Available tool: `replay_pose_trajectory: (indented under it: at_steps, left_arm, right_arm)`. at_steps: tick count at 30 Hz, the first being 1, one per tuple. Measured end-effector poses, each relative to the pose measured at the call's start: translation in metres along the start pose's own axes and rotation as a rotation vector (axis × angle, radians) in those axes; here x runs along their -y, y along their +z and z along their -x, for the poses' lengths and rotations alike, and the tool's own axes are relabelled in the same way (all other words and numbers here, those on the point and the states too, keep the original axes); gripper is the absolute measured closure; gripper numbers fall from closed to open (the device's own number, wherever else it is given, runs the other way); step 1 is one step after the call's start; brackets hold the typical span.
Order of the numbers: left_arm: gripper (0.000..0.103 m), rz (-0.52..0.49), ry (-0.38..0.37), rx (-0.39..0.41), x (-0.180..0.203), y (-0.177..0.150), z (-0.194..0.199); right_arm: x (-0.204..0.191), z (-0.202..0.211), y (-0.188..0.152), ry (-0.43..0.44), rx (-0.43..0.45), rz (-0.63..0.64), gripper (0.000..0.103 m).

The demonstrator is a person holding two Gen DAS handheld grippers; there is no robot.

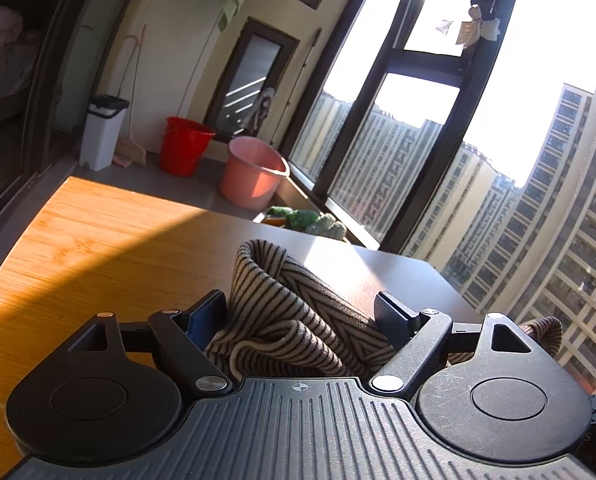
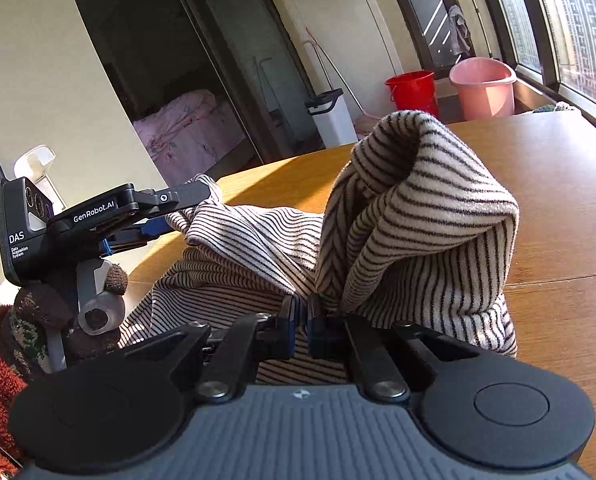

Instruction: Fold clothes

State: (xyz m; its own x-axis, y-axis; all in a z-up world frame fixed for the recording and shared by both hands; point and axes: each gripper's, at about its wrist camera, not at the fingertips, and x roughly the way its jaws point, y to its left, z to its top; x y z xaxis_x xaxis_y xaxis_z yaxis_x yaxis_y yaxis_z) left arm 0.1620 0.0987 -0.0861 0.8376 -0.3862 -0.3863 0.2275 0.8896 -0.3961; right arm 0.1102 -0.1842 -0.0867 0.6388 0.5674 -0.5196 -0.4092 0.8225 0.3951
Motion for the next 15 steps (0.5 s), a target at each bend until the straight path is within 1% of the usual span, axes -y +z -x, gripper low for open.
replay_pose_trajectory:
  at_steps: [2, 4, 5, 6, 7, 8, 9, 12, 14, 15]
  left_arm:
    - [0.018, -0.039, 0.046, -0.01, -0.005, 0.009, 0.01]
    - [0.016, -0.139, 0.123, 0.012, -0.007, 0.02, 0.033]
    - [0.014, -0.191, 0.155, 0.021, -0.008, 0.026, 0.045]
    - [0.009, -0.238, 0.182, 0.02, -0.01, 0.032, 0.059]
    - [0.007, -0.285, 0.206, 0.004, -0.009, 0.039, 0.074]
    - [0.007, -0.308, 0.215, -0.009, -0.008, 0.043, 0.083]
    - [0.006, -0.321, 0.212, -0.027, -0.008, 0.047, 0.094]
    - [0.003, -0.282, 0.123, -0.059, -0.003, 0.059, 0.108]
    - [0.0, -0.23, 0.03, -0.055, 0.005, 0.062, 0.099]
    - [0.0, -0.213, -0.007, -0.056, 0.01, 0.062, 0.086]
  right_arm:
    - [-0.005, 0.0, 0.001, -0.01, -0.017, 0.042, 0.098]
    - [-0.008, -0.001, 0.001, -0.01, -0.037, 0.074, 0.095]
    - [-0.008, -0.002, 0.001, -0.005, -0.043, 0.071, 0.095]
    - [-0.007, -0.004, 0.001, 0.001, -0.049, 0.067, 0.095]
    - [-0.007, -0.005, 0.002, 0.005, -0.052, 0.06, 0.095]
    - [-0.006, -0.006, 0.003, 0.01, -0.055, 0.054, 0.095]
    - [-0.007, -0.007, 0.003, 0.012, -0.059, 0.057, 0.095]
    - [-0.011, -0.01, 0.002, 0.02, -0.087, 0.083, 0.092]
    - [-0.015, -0.01, 0.001, 0.012, -0.086, 0.104, 0.091]
    - [-0.016, -0.01, 0.0, 0.006, -0.085, 0.111, 0.091]
